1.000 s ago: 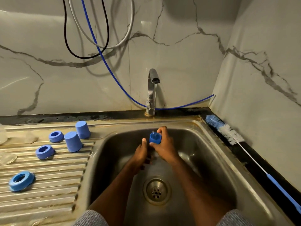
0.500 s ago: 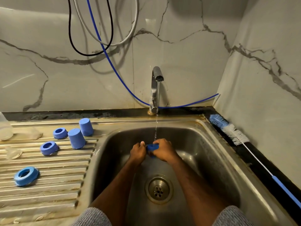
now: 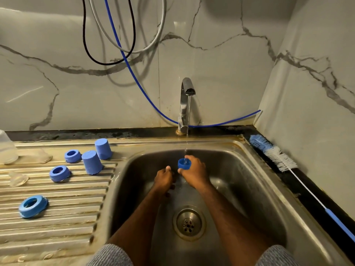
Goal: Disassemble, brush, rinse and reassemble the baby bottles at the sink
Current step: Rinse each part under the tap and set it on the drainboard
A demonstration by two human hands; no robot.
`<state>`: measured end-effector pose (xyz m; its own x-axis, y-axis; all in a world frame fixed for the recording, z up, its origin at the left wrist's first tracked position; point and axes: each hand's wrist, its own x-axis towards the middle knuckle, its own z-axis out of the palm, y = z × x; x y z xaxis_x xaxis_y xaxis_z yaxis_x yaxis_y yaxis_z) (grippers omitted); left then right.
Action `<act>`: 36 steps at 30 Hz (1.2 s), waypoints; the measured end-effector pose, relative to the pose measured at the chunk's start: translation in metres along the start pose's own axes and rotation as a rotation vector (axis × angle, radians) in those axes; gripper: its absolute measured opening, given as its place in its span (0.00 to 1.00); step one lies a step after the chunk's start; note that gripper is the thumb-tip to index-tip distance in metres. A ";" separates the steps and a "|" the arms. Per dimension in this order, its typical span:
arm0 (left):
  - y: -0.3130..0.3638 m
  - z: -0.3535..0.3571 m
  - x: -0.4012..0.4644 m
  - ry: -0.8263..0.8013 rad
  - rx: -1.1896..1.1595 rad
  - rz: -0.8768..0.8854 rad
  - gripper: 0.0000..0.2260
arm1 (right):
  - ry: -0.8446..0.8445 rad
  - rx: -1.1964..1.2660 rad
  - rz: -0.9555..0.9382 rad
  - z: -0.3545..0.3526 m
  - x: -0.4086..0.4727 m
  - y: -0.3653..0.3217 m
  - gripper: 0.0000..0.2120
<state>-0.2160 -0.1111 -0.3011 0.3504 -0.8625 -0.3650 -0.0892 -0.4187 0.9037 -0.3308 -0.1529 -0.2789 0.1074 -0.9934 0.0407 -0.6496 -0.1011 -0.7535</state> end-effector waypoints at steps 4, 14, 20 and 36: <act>0.000 0.000 0.000 -0.009 -0.006 0.008 0.21 | -0.101 -0.013 0.027 0.005 -0.002 0.005 0.25; -0.001 -0.001 -0.003 -0.037 0.007 0.010 0.22 | -0.084 -0.126 0.103 -0.004 -0.001 0.010 0.23; -0.002 0.002 -0.004 -0.063 -0.010 0.066 0.12 | 0.014 0.196 0.026 -0.005 0.004 0.012 0.27; 0.002 0.004 -0.011 -0.042 -0.046 0.489 0.11 | -0.286 0.903 0.659 -0.011 -0.006 0.014 0.28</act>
<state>-0.2240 -0.1037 -0.2957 0.2401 -0.9659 0.0968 -0.1928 0.0502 0.9800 -0.3489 -0.1494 -0.2820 0.1895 -0.7787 -0.5981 0.1202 0.6230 -0.7730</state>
